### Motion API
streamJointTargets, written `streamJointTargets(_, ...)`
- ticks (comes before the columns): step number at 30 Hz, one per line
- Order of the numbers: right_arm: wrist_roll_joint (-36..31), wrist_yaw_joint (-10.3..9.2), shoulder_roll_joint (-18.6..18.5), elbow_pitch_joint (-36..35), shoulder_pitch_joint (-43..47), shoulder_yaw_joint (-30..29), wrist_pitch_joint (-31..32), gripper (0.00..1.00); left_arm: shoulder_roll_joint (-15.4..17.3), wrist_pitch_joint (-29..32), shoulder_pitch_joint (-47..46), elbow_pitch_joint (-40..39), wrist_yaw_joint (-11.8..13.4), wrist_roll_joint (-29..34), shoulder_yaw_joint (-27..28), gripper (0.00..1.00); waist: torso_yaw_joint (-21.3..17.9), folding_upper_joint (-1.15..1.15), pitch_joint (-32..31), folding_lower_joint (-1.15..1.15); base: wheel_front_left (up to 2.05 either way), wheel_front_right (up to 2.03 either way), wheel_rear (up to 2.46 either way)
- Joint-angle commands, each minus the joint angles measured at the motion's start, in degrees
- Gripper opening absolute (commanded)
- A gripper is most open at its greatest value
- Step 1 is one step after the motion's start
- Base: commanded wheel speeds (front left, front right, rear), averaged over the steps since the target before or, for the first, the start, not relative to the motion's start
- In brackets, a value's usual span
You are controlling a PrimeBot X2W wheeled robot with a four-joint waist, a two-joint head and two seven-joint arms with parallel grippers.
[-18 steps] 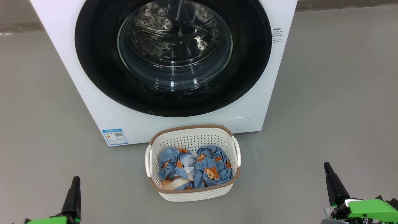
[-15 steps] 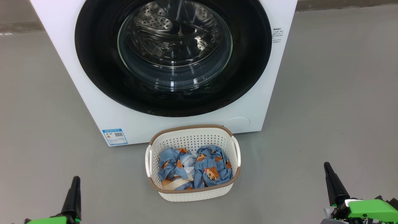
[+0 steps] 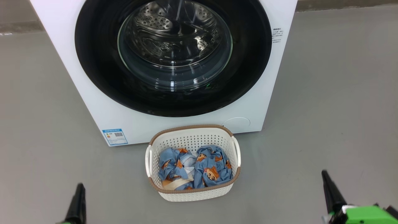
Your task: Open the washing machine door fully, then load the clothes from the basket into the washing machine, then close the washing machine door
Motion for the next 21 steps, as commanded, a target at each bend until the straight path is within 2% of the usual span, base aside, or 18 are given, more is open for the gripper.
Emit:
streamJointTargets(1, 0.0, 0.00, 0.0, 0.1, 0.0, 0.0, 0.0, 1.00, 0.0, 0.0, 0.0, 0.1, 0.0, 0.0, 0.0, 1.00, 0.0, 0.00, 0.0, 0.00, 0.00, 0.00, 0.00)
streamJointTargets(5, -0.4, 0.00, 0.2, 0.7, 0.4, 0.3, -0.3, 1.00, -0.4, -0.3, 0.6, 0.6, 0.0, 0.3, -0.2, 1.00, 0.0, 0.00, 0.1, 0.01, 0.00, 0.00, 0.00)
streamJointTargets(8, -1.4, 0.00, 0.0, 0.4, 0.0, 0.8, -1.0, 1.00, 0.0, -1.0, 0.5, 0.1, 0.0, 1.0, -0.6, 1.00, 0.0, 0.00, -0.1, 0.13, 0.00, 0.00, 0.00)
streamJointTargets(12, -2.6, -0.01, -0.3, 0.2, -0.4, 1.4, -1.7, 1.00, 0.4, -1.8, 0.4, -0.4, -0.1, 2.1, -1.1, 1.00, -0.1, 0.00, 0.0, 0.02, 0.00, 0.00, 0.00)
streamJointTargets(21, -7.0, -0.01, -1.0, -0.2, -1.4, 2.5, -3.3, 1.00, 1.2, -3.3, 0.2, -1.4, -0.1, 6.1, -1.7, 1.00, -0.2, 0.00, 0.1, 0.00, 0.00, 0.00, 0.00)
